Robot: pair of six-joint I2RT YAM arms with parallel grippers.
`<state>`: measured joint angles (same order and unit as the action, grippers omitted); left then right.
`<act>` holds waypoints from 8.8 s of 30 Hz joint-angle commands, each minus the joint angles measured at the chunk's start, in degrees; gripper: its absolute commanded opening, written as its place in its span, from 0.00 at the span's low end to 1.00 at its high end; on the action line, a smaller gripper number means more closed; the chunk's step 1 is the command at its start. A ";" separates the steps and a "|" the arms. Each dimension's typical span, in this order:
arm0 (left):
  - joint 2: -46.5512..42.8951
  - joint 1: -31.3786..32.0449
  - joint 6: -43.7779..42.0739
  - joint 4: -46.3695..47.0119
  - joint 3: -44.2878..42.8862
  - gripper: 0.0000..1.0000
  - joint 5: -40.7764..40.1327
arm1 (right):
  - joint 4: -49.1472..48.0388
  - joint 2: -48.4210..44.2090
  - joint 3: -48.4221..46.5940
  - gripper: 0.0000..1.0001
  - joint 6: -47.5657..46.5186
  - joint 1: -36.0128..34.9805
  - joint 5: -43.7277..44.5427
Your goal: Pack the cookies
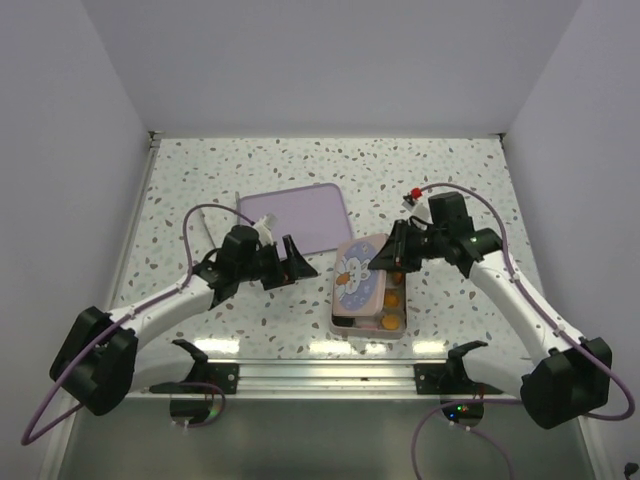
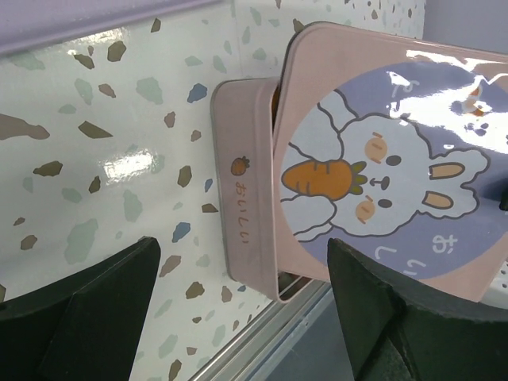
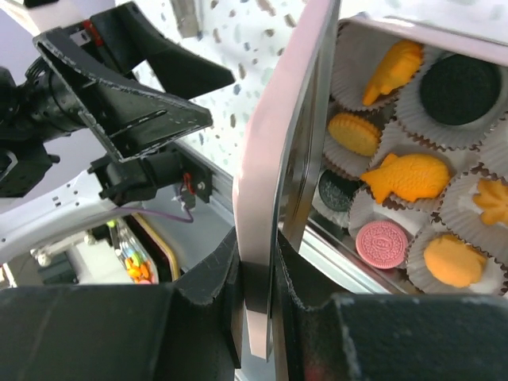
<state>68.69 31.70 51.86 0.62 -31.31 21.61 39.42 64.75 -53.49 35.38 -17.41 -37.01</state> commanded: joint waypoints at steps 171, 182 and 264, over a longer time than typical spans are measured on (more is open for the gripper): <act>-18.94 1.08 3.25 -5.63 17.16 0.70 -2.79 | -6.46 2.57 17.73 0.37 4.00 -9.13 10.56; -20.61 1.08 3.52 -8.18 17.51 0.69 -4.38 | 8.04 -3.92 1.39 0.37 0.22 -9.13 19.26; -48.18 1.17 -34.15 -7.86 10.98 1.00 -74.34 | 5.05 -22.21 -9.79 0.74 0.39 -18.54 25.32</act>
<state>23.68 32.71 29.65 -22.68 -26.89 -45.69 43.18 42.50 -63.24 35.59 -35.90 -14.57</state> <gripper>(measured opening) 0.997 0.737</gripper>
